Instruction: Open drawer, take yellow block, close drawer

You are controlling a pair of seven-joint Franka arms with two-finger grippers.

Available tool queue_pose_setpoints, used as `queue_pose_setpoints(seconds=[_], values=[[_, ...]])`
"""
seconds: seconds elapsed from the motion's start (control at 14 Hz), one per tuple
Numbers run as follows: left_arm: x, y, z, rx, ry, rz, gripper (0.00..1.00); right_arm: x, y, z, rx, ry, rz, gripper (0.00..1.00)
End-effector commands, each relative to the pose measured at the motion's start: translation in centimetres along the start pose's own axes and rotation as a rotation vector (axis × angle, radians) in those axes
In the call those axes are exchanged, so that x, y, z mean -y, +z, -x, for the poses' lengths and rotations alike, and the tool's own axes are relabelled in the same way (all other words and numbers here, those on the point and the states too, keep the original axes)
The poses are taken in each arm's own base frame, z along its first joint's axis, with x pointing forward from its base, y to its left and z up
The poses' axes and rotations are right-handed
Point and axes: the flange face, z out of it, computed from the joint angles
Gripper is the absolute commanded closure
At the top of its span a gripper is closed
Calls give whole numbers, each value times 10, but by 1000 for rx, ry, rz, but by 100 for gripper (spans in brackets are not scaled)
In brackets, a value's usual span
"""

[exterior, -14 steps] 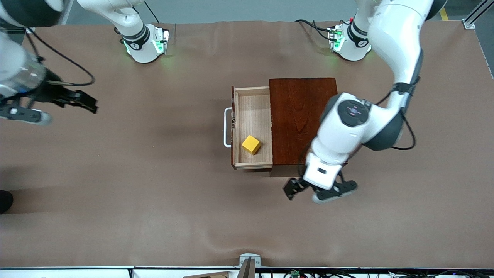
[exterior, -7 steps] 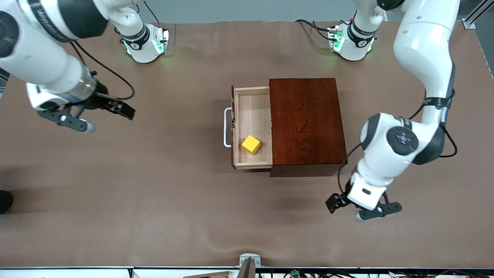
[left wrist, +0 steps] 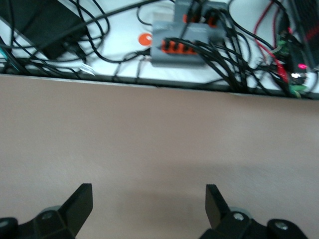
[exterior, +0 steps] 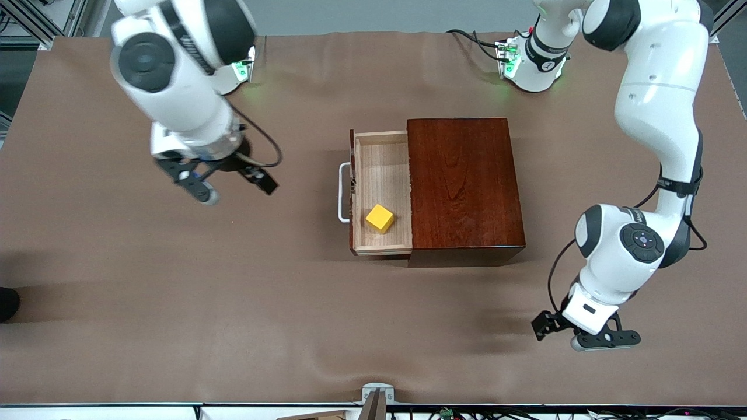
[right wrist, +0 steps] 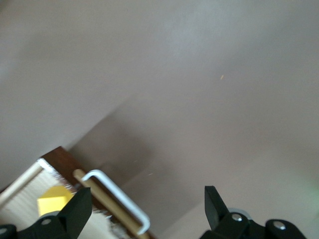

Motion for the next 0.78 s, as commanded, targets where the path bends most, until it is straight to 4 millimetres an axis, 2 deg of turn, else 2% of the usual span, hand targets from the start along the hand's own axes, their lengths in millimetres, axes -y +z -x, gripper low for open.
queue_pose_setpoints(seconds=[0.0,0.14,0.29,0.71], values=[[24,18,-4,-78,100,-57,0,24,17,38,-3,162,-7,0],[41,24,-3,-93,177,-83,0,50,38,73,-8,249,9,0],[51,29,-2,-97,201,-101,0,77,50,107,-16,344,-2,0],[50,23,-4,-102,200,-103,0,115,73,167,2,542,-103,0]])
